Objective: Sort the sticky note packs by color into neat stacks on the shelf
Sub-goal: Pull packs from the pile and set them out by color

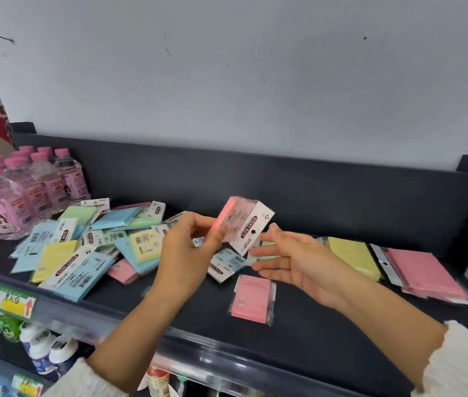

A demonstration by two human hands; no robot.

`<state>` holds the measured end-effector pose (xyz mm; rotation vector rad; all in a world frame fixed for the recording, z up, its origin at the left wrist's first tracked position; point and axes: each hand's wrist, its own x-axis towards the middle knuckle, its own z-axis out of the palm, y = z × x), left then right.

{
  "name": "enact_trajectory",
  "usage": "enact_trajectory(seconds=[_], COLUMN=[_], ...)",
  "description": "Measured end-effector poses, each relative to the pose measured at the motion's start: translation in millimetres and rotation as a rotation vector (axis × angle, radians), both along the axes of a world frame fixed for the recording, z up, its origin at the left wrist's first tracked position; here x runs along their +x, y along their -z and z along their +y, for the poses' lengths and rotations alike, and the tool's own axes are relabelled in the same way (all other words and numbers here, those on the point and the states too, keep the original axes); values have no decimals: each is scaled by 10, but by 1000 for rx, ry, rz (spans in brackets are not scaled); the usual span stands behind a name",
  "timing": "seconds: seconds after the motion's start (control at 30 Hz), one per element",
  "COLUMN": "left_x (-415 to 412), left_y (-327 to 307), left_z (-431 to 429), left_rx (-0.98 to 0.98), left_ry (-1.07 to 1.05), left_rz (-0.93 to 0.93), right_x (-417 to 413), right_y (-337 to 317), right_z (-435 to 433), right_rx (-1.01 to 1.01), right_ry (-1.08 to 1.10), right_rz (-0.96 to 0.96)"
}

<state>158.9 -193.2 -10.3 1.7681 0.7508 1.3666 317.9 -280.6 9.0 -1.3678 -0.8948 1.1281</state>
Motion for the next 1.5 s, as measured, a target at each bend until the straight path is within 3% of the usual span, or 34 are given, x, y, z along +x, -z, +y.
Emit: enact_trajectory(seconds=[0.1,0.2,0.37,0.53,0.67,0.8,0.97,1.1,1.27,1.33,1.5], left_x=[208,451,766,973,1219,1437,1643,1773,1841,1841,1752], left_y=[106,198,240,212,137,96,107,107,115,146,194], left_z=[-119,-215,-316,-416,-567,-647,-619,-655,-672,-652,-530], left_rx=[269,495,509,497,540,456,65,-363,-542,-524,-35], left_ry=[125,163,232,350,442,472,538,704,795,746,552], left_rz=[196,365,592,813,877,864,733,414,328,357,675], right_x=[140,313,798,1476,1745,1654,1586,1540,1504,1423,1055], right_y=[-31,21,78,-4,67,104,120,101,122,155,333], right_z=[-95,-214,-506,-812,-940,-969,-978,-1038,-1124,-1149,-1139], right_rx=[49,84,28,-97,-211,-155,-16,57,-11,-81,-263], right_ry=[51,159,424,716,792,704,525,429,391,338,180], right_rz=[123,44,-232,-291,-282,-262,-318,-383,-351,-296,-431])
